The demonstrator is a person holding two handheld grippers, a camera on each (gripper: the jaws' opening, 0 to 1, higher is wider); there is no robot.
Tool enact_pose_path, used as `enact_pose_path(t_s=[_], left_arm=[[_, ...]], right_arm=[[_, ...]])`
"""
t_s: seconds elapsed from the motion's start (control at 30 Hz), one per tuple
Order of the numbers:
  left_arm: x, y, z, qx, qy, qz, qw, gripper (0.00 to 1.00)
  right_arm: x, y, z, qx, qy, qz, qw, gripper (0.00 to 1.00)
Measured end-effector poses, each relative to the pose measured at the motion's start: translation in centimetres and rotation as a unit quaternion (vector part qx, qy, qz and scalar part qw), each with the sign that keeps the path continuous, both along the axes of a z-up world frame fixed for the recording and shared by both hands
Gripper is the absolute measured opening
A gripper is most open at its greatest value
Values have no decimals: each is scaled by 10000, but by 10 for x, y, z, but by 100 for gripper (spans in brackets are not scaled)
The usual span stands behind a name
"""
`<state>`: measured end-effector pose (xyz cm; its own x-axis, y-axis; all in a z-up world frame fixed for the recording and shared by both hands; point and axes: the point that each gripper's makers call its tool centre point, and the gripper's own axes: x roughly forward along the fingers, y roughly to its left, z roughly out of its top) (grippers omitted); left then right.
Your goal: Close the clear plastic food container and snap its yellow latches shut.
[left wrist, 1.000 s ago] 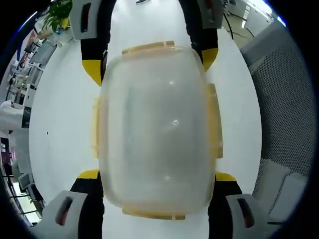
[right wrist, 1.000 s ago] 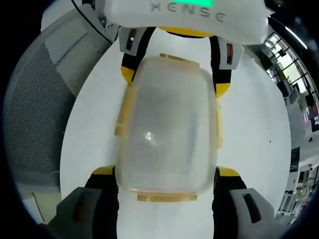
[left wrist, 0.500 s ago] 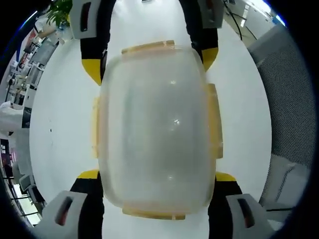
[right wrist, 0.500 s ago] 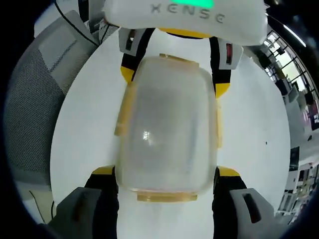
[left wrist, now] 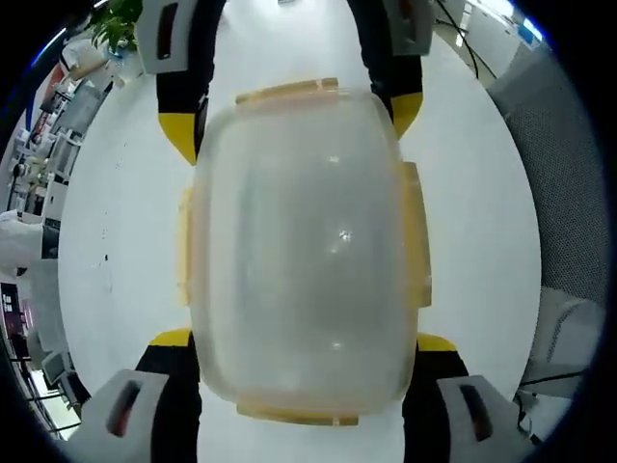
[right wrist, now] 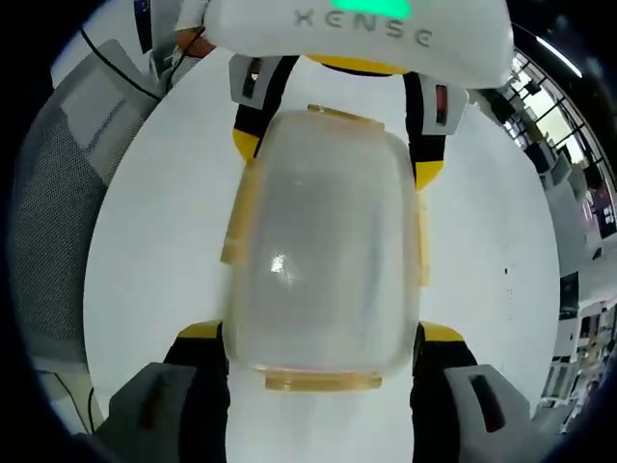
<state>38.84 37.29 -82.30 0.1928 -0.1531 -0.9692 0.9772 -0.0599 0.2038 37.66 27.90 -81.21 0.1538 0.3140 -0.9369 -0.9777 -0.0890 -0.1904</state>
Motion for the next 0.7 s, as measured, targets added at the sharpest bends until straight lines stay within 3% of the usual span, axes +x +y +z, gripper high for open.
enact_pose_path(t_s=[0.37,0.7], left_arm=[[26,0,1,-115,20,-15,9999,85],[25,0,0,-77,12,-18,10000,85]], right_arm=[[25,0,0,-9,-6,-35,10000,75],[25,0,-1,-49,-54,-45,10000,76]])
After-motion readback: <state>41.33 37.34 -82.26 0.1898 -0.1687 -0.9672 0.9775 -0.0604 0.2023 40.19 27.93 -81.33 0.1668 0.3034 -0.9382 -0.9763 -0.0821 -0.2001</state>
